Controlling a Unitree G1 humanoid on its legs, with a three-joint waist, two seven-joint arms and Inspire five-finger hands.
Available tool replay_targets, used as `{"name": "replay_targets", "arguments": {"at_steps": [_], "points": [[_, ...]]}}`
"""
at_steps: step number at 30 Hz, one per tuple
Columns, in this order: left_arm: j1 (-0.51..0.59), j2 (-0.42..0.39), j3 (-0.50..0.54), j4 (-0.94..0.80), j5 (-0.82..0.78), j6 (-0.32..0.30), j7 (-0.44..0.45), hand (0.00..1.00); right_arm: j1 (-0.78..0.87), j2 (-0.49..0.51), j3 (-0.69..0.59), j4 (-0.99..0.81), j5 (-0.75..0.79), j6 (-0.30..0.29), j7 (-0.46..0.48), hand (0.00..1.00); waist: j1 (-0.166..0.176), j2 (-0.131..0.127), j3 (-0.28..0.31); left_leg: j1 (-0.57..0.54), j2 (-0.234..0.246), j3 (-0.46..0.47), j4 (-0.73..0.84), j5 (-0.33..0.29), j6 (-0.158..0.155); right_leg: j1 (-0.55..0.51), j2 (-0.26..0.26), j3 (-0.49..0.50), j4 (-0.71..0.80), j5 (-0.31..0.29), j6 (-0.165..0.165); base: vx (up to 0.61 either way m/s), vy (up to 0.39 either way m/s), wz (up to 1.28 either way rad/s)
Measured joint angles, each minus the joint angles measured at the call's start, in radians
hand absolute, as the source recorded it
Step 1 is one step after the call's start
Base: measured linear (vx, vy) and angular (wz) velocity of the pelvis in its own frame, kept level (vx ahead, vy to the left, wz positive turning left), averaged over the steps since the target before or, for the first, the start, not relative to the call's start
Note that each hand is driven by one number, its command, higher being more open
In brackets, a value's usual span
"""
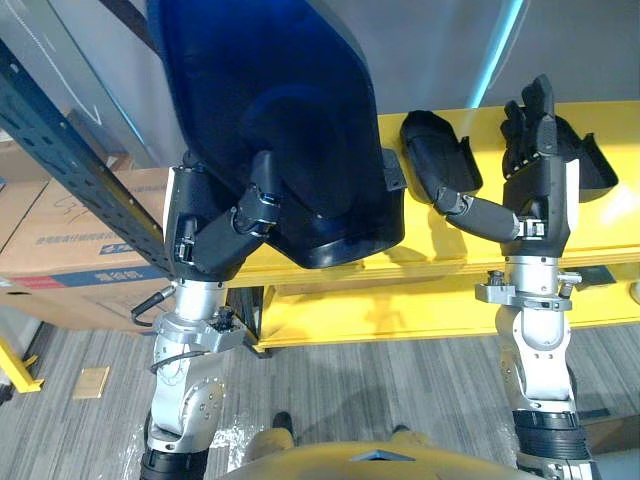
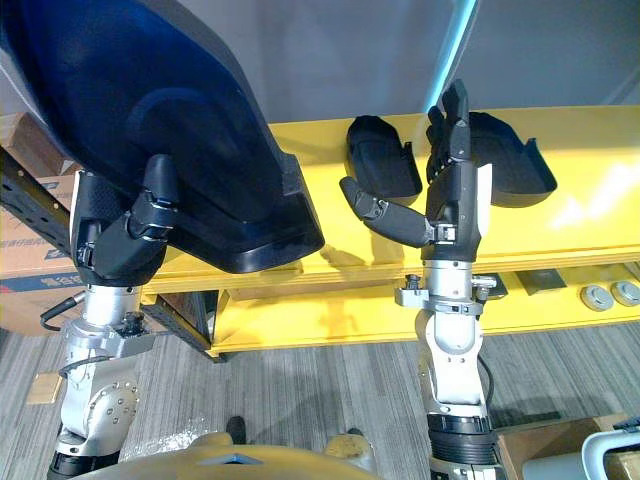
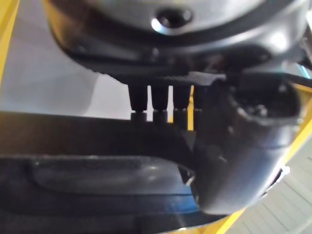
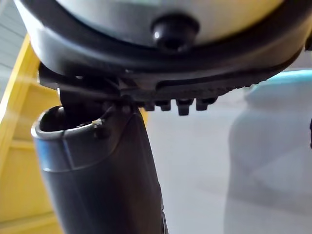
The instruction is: Walk over and take three plastic housings, then place them on the shelf
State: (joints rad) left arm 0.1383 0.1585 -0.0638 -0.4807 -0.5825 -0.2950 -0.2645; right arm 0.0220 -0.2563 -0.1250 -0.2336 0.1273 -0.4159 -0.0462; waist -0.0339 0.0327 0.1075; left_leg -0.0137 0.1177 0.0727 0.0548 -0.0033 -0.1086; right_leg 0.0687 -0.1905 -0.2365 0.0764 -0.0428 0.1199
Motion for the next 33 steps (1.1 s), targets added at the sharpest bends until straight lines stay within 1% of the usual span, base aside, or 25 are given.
{"name": "replay_targets", "arguments": {"at_steps": [1,3,4,5,7,8,9,10,11,13,14,16,20,22,23,25,28,30,32,33], "points": [[-0.01,0.01,0.003,0.001,0.024,0.018,0.02,0.0,0.024,0.0,-0.009,-0.026,0.001,0.001,0.009,1.0,-0.002,0.001,-0.001,0.011,0.0,0.004,-0.018,0.011,0.0,-0.001,0.001,0.006,0.0,0.0,0.0,0.01,-0.022,-0.08],[-0.022,0.025,0.008,0.005,0.053,0.03,0.055,0.0,0.046,0.0,-0.011,-0.051,0.015,0.009,0.033,1.0,-0.005,0.002,-0.003,0.03,-0.001,0.017,-0.044,0.023,-0.001,-0.003,0.001,0.019,0.0,0.001,0.0,0.01,-0.001,-0.17],[-0.039,0.043,0.02,0.016,0.091,0.039,0.093,0.0,0.057,0.0,-0.009,-0.056,0.047,0.015,0.072,1.0,-0.015,0.001,-0.005,0.046,-0.001,0.028,-0.063,0.03,0.0,-0.003,0.001,0.027,0.001,0.002,0.0,0.0,0.002,-0.19],[-0.054,0.051,0.027,0.03,0.115,0.04,0.109,0.0,0.063,0.0,-0.01,-0.057,0.06,0.017,0.088,1.0,-0.019,0.002,-0.006,0.049,-0.002,0.03,-0.067,0.032,0.001,-0.002,0.001,0.029,0.001,0.002,0.0,0.0,0.005,-0.18],[-0.121,0.088,0.051,0.095,0.174,0.048,0.157,0.0,0.085,0.001,-0.01,-0.057,0.097,0.028,0.135,1.0,-0.024,0.005,-0.008,0.063,-0.002,0.041,-0.084,0.041,0.001,-0.006,0.001,0.042,0.005,0.002,0.001,-0.03,0.009,-0.18],[-0.185,0.12,0.071,0.17,0.216,0.062,0.203,0.0,0.096,0.0,-0.008,-0.057,0.128,0.045,0.176,1.0,-0.028,0.009,-0.011,0.072,-0.002,0.058,-0.098,0.047,0.001,-0.016,0.002,0.057,0.009,0.003,0.002,-0.04,0.01,-0.22],[-0.211,0.134,0.077,0.21,0.231,0.066,0.221,0.0,0.101,0.0,-0.007,-0.057,0.134,0.051,0.191,1.0,-0.031,0.011,-0.012,0.074,-0.002,0.062,-0.101,0.049,0.001,-0.019,0.002,0.064,0.009,0.003,0.003,-0.04,0.013,-0.26],[-0.256,0.162,0.086,0.281,0.244,0.081,0.253,0.0,0.107,0.0,-0.001,-0.057,0.152,0.068,0.219,1.0,-0.043,0.013,-0.014,0.078,-0.003,0.069,-0.107,0.052,0.002,-0.022,0.002,0.072,0.009,0.004,0.004,-0.03,0.01,-0.14],[-0.277,0.176,0.09,0.318,0.246,0.088,0.263,0.0,0.11,-0.002,0.002,-0.056,0.165,0.077,0.237,1.0,-0.05,0.014,-0.014,0.08,-0.004,0.072,-0.112,0.055,0.002,-0.025,0.002,0.075,0.01,0.005,0.005,-0.03,0.011,-0.16],[-0.355,0.23,0.091,0.473,0.256,0.126,0.296,0.0,0.12,-0.019,0.02,-0.053,0.175,0.091,0.284,1.0,-0.066,0.016,-0.015,0.081,-0.004,0.09,-0.117,0.058,0.004,-0.041,0.004,0.096,0.012,0.01,0.006,-0.02,0.014,-0.22],[-0.37,0.241,0.09,0.513,0.258,0.129,0.299,0.0,0.12,-0.025,0.027,-0.053,0.178,0.097,0.296,1.0,-0.072,0.016,-0.015,0.081,-0.004,0.094,-0.119,0.06,0.005,-0.046,0.004,0.1,0.014,0.011,0.006,-0.01,0.014,-0.21],[-0.427,0.262,0.088,0.662,0.242,0.151,0.303,0.0,0.119,-0.055,0.07,-0.043,0.234,0.109,0.346,1.0,-0.087,0.017,-0.014,0.092,-0.006,0.11,-0.138,0.068,0.005,-0.06,0.005,0.117,0.025,0.011,0.006,0.0,0.015,-0.18],[-0.501,0.276,0.076,0.739,0.165,0.181,0.305,0.0,0.111,-0.079,0.121,-0.035,0.242,0.127,0.382,1.0,-0.088,0.023,-0.01,0.092,-0.006,0.114,-0.138,0.069,0.005,-0.069,0.005,0.127,0.034,0.01,0.006,0.0,0.005,-0.05],[-0.537,0.278,0.067,0.787,0.091,0.215,0.298,0.0,0.085,-0.102,0.167,-0.014,0.242,0.144,0.396,1.0,-0.098,0.031,-0.004,0.091,-0.006,0.113,-0.138,0.071,0.006,-0.071,0.005,0.129,0.04,0.005,0.002,0.0,0.0,0.0],[-0.548,0.278,0.064,0.804,0.07,0.218,0.295,0.0,0.076,-0.103,0.176,-0.008,0.242,0.15,0.397,1.0,-0.099,0.032,-0.001,0.091,-0.006,0.113,-0.138,0.072,0.006,-0.071,0.005,0.129,0.043,0.003,0.002,-0.03,-0.002,0.04],[-0.579,0.276,0.061,0.849,0.007,0.244,0.287,0.0,0.073,-0.103,0.187,-0.007,0.243,0.164,0.399,1.0,-0.102,0.038,0.007,0.091,-0.005,0.11,-0.139,0.074,0.007,-0.073,0.006,0.131,0.052,-0.007,0.0,-0.04,-0.008,0.03],[-0.607,0.277,0.062,0.888,-0.012,0.269,0.293,0.0,0.072,-0.103,0.188,-0.007,0.244,0.182,0.399,1.0,-0.102,0.039,0.014,0.09,-0.005,0.111,-0.139,0.076,0.006,-0.088,0.005,0.136,0.079,-0.02,-0.003,-0.01,-0.002,-0.01],[-0.66,0.281,0.07,0.949,-0.019,0.298,0.311,0.0,0.056,-0.107,0.192,-0.008,0.244,0.195,0.397,1.0,-0.105,0.037,0.041,0.088,-0.003,0.111,-0.139,0.082,0.006,-0.096,0.006,0.138,0.093,-0.026,-0.008,-0.03,-0.007,-0.01],[-0.695,0.287,0.071,0.996,-0.018,0.308,0.323,0.0,0.033,-0.109,0.198,-0.012,0.244,0.197,0.389,1.0,-0.108,0.037,0.064,0.072,-0.004,0.112,-0.139,0.088,0.007,-0.118,0.006,0.145,0.103,-0.027,-0.008,-0.07,-0.008,-0.01],[-0.706,0.293,0.07,1.011,-0.014,0.322,0.331,1.0,0.023,-0.112,0.202,-0.013,0.244,0.197,0.385,1.0,-0.11,0.037,0.071,0.059,-0.004,0.112,-0.139,0.093,0.007,-0.134,0.006,0.148,0.11,-0.027,-0.009,-0.06,-0.008,0.01]]}}
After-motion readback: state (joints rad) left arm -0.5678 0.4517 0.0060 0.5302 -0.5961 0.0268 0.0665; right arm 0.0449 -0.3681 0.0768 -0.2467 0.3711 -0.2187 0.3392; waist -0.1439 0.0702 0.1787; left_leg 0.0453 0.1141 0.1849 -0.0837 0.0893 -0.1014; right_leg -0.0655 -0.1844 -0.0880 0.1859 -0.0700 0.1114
